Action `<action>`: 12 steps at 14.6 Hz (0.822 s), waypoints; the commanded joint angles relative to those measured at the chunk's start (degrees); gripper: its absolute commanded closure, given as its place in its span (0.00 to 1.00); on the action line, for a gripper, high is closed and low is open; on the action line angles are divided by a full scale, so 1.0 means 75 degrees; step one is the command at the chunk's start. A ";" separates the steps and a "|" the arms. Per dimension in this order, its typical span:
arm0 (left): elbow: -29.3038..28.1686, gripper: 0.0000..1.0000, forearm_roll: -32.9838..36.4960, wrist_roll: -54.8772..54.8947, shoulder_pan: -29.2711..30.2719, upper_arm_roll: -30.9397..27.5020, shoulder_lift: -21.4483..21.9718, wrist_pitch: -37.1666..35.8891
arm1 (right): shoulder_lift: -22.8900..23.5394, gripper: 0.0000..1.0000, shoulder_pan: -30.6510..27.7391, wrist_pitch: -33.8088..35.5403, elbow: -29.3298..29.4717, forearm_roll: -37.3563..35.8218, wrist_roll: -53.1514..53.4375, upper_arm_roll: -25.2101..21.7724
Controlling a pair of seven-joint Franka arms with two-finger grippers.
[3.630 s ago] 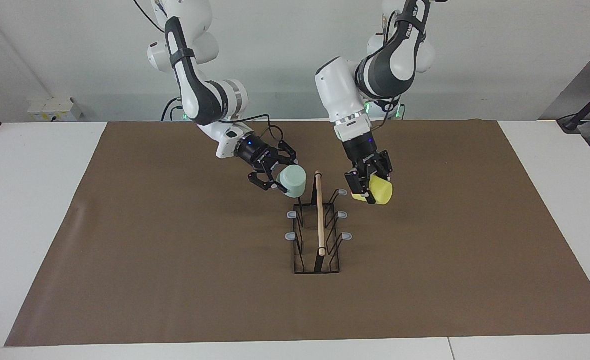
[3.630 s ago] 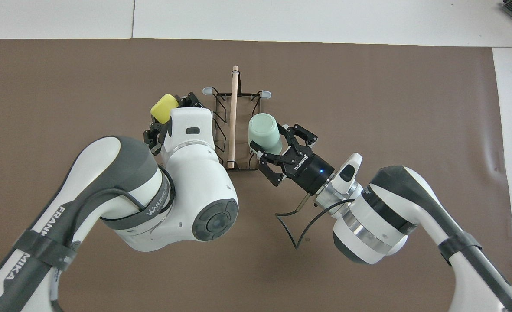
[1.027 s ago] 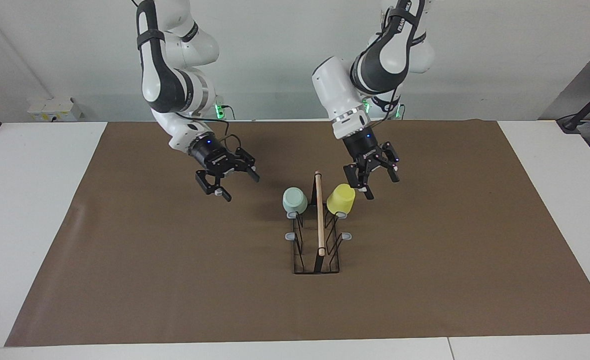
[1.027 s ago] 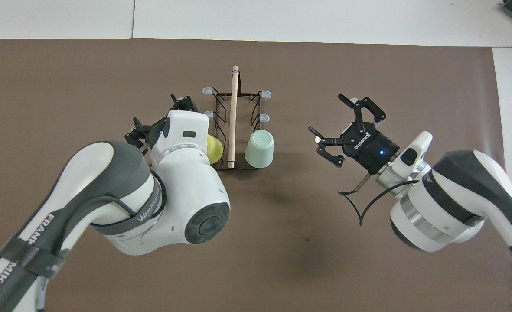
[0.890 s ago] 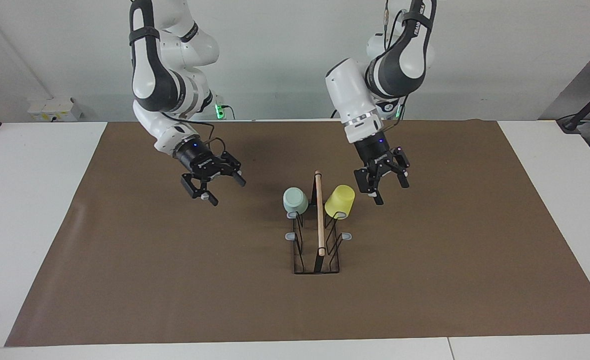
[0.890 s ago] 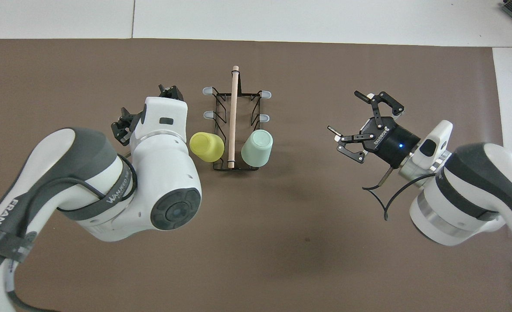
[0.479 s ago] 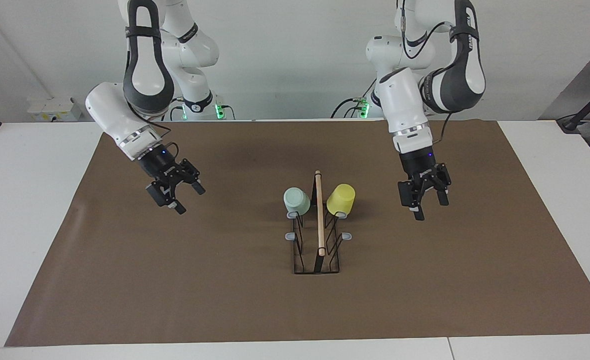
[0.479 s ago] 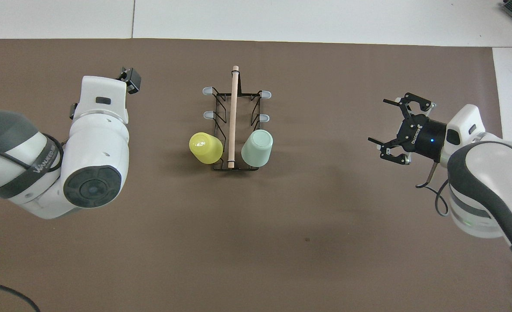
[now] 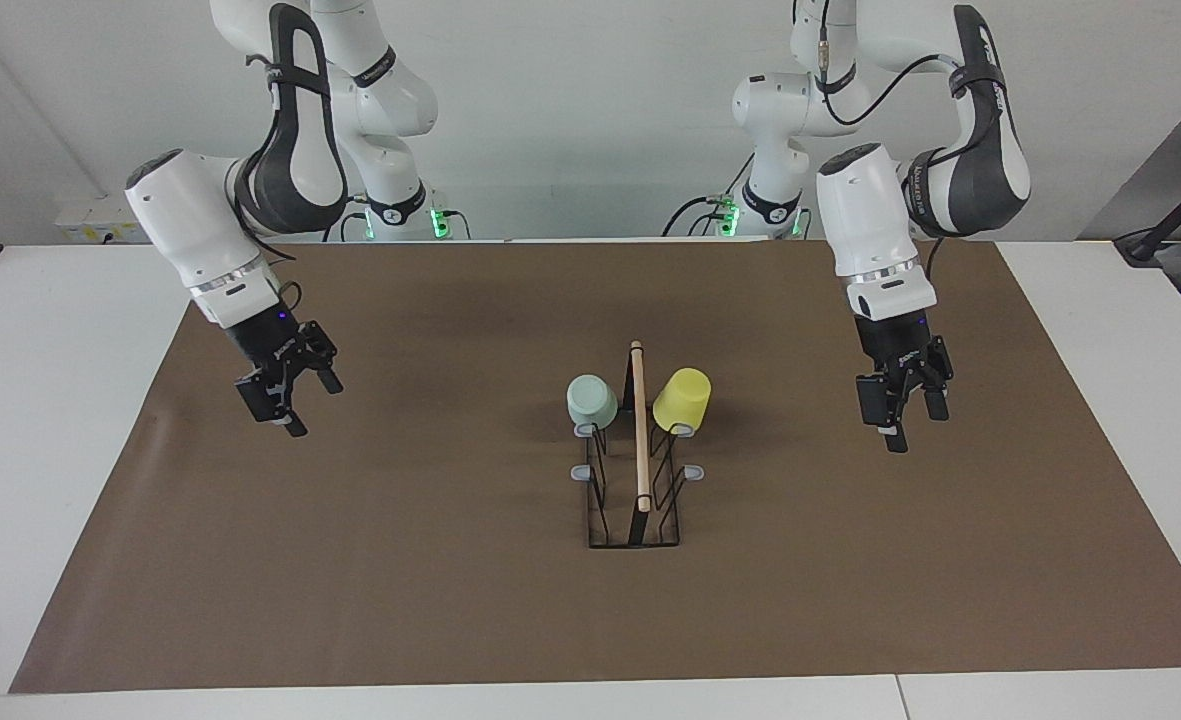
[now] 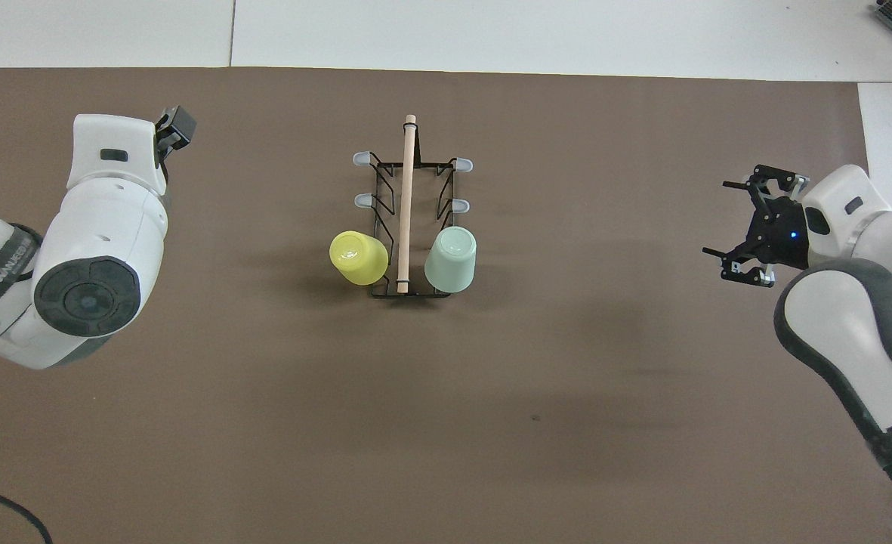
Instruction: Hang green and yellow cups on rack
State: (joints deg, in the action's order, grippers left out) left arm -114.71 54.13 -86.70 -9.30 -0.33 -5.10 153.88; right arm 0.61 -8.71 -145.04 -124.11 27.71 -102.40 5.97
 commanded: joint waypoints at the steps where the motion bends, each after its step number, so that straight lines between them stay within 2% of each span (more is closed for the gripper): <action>1: 0.0306 0.00 -0.0501 0.0402 0.0033 0.0091 -0.0117 -0.0314 | -0.0057 0.00 -0.0151 0.0434 0.0409 -0.1661 0.1763 0.0013; 3: 0.0563 0.00 -0.1027 0.0858 0.0009 0.0114 -0.0117 -0.0709 | -0.0057 0.00 -0.0151 0.1252 0.0866 -0.2997 0.3531 0.0024; 5: 0.0833 0.00 -0.1963 0.1828 -0.0026 0.0114 -0.0105 -0.1156 | -0.0069 0.00 -0.0058 0.1956 0.1265 -0.4205 0.5149 0.0036; 7: 0.1021 0.00 -0.2865 0.2999 -0.0003 0.0114 -0.0047 -0.1461 | -0.0092 0.00 -0.0022 0.2671 0.1524 -0.5027 0.6498 0.0106; 10: 0.1045 0.00 -0.4271 0.5013 0.0079 0.0091 0.0082 -0.1766 | -0.0210 0.00 0.0176 0.3913 0.2027 -0.5265 0.9284 0.0095; 12: 0.1033 0.00 -0.5046 0.6280 0.0289 0.0079 0.0223 -0.2140 | -0.0245 0.00 0.0689 0.4932 0.2425 -0.5254 1.0880 -0.0127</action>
State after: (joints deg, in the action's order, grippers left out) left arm -107.08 21.22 -48.19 -8.81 -0.02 -4.82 140.90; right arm -0.86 -6.56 -114.15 -108.85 -10.48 -31.47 6.30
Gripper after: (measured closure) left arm 0.000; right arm 0.000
